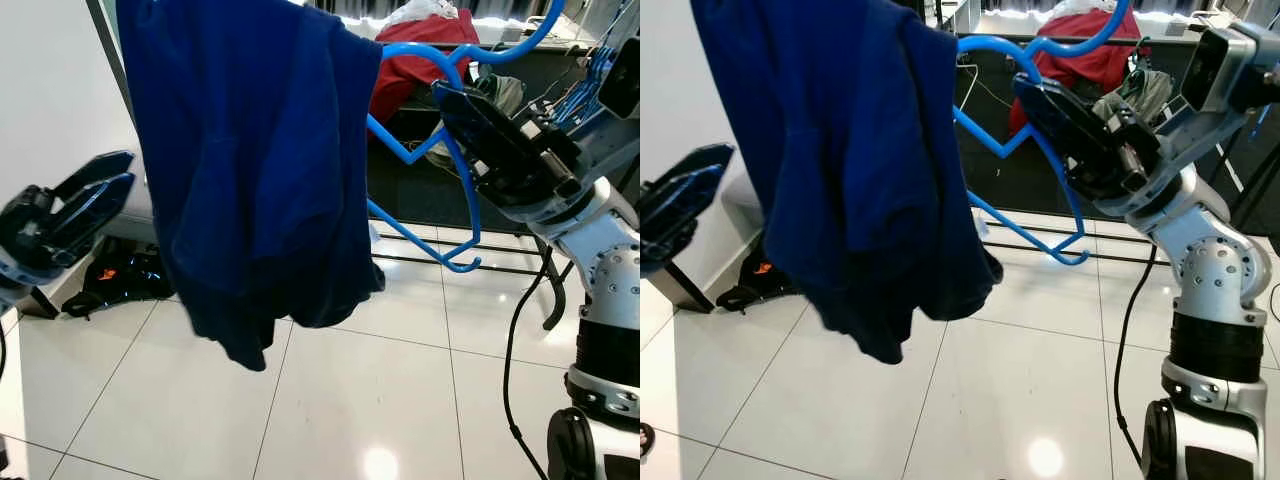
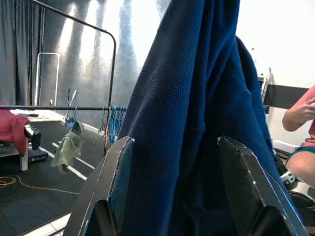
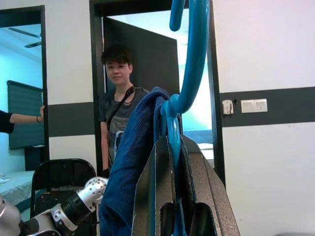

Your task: Hang hanger

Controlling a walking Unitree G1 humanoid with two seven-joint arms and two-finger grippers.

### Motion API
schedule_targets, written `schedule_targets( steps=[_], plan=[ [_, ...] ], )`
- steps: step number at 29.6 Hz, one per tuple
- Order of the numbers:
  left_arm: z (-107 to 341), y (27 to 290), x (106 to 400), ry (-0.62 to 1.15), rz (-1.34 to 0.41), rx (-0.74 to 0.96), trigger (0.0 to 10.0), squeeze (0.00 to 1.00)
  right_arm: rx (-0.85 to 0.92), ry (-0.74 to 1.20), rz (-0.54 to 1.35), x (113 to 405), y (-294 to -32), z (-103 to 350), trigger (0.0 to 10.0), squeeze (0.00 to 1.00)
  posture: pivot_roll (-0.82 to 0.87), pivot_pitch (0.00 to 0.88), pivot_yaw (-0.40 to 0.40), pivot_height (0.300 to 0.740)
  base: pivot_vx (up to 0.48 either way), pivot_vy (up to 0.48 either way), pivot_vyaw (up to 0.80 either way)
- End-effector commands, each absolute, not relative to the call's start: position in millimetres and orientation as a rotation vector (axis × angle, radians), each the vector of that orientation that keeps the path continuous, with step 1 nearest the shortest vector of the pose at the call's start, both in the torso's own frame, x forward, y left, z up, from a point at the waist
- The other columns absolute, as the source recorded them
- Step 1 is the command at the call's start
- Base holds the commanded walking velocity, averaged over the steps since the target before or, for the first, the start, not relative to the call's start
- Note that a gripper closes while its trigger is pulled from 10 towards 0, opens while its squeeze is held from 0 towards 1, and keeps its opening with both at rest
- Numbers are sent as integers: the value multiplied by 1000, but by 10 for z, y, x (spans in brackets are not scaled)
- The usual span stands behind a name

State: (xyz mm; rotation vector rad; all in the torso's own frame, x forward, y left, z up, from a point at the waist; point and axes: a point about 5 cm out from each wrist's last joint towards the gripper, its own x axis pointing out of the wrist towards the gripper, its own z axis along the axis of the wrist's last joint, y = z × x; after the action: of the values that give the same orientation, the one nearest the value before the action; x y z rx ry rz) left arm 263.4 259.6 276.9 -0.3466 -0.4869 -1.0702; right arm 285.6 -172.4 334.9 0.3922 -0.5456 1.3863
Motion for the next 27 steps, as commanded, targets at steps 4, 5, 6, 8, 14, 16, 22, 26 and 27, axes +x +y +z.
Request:
schedule_targets(
  steps=[4,5,6,8,14,16,22,26,27],
  plan=[
    [2851,2437,2695,-502,-1079,-265,10000,0,375,-569,1422,2829,-1646,3399,10000,0,-29,51,12,740,0,0,0],
    [2860,2422,2708,-503,-1074,-253,10000,0,375,-568,1423,2829,-1642,3398,10000,0,-29,51,12,740,0,0,0],
    [2860,2422,2708,-503,-1074,-253,10000,0,375,-568,1423,2829,-1642,3398,10000,0,-29,51,12,740,0,0,0],
    [2876,2405,2736,-501,-1056,-223,10000,0,376,-567,1423,2830,-1638,3400,10000,0,-30,53,11,740,0,0,0],
    [2908,2367,2722,-500,-1081,-191,6275,0,377,-564,1420,2828,-1644,3392,10000,0,-30,54,10,740,0,0,0],
    [2925,2352,2704,-503,-1101,-189,0,0,377,-564,1420,2828,-1642,3390,10000,0,-29,54,10,740,0,0,0],
    [2946,2392,2679,-514,-1100,-185,0,0,379,-564,1420,2830,-1629,3387,10000,0,-28,59,10,740,0,0,0],
    [2956,2469,2701,-522,-1051,-191,0,0,379,-559,1422,2830,-1618,3384,10000,0,-29,62,10,740,0,0,0],
    [2968,2505,2711,-528,-1030,-192,0,0,378,-554,1422,2829,-1614,3376,10000,0,-30,65,9,740,0,0,0]
  ],
)
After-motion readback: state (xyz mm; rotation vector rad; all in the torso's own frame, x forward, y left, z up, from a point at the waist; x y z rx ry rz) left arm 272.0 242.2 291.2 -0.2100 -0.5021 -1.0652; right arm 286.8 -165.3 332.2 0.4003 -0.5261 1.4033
